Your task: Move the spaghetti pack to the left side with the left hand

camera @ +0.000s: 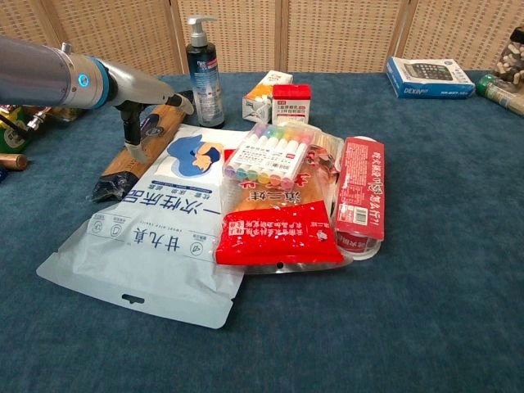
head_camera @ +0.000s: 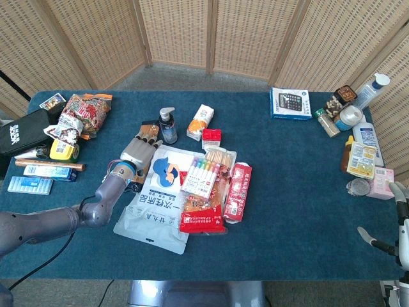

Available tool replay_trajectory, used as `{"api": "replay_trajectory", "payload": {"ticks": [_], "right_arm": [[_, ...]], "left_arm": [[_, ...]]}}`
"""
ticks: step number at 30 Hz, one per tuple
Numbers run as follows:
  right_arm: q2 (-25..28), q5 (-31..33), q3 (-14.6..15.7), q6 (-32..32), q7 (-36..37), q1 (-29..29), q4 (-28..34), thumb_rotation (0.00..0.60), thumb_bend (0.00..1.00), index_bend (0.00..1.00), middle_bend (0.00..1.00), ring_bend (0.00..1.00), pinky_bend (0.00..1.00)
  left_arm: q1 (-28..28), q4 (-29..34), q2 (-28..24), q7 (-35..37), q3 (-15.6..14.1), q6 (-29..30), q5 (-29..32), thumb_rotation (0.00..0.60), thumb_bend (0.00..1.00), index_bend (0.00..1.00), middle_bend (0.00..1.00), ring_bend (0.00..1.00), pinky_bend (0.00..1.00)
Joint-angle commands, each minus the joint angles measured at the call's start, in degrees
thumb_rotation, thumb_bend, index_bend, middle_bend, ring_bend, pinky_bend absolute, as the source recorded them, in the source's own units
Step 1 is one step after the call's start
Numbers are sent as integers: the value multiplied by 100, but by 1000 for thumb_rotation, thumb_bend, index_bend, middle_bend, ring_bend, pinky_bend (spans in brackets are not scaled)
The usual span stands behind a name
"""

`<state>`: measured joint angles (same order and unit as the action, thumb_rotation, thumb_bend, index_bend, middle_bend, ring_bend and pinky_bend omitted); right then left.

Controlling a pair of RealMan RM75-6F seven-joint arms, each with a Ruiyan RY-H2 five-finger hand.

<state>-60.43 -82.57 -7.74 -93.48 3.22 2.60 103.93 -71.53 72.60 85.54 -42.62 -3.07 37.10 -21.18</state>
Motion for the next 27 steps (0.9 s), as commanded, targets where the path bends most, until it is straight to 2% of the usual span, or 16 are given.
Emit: {"api": "replay_trajectory", "payload": {"ticks": [1, 8, 13, 15, 18, 23, 27], "right_arm": [[10, 7, -9, -17, 21, 10, 7, 600, 0, 0, 0, 0, 0], [20, -41, 15, -17, 18, 16, 29, 600, 0, 0, 0, 0, 0], [29, -77, 25, -41, 24, 28, 67, 600, 0, 0, 0, 0, 0], [32, -79, 24, -54, 15, 34, 69, 600, 0, 0, 0, 0, 0], [36, -74, 21, -62, 23, 40, 70, 600, 0, 0, 0, 0, 0], [41, -72, 16, -63, 24, 41, 78, 600, 0, 0, 0, 0, 0], [41, -96, 26, -66, 13, 42, 94, 600, 0, 0, 0, 0, 0]], "left_arm": [[-256, 92, 25, -316, -254, -34, 638, 600, 67, 0, 0, 0, 0], [-561, 679, -363, -675, -767, 41, 1724, 600, 67, 0, 0, 0, 43], [-749, 978, -530, -869, -1197, -77, 2387, 600, 65, 0, 4, 0, 130], [-801, 1115, -645, -852, -1320, -153, 2574, 600, 65, 0, 80, 36, 203], [-859, 1402, -934, -729, -1441, -328, 2699, 600, 67, 0, 274, 195, 317], [-1105, 2032, -1610, -419, -1688, -778, 2911, 600, 67, 0, 479, 391, 417], [-1401, 2282, -1978, -175, -1873, -1026, 3021, 600, 67, 11, 495, 417, 425]]}}
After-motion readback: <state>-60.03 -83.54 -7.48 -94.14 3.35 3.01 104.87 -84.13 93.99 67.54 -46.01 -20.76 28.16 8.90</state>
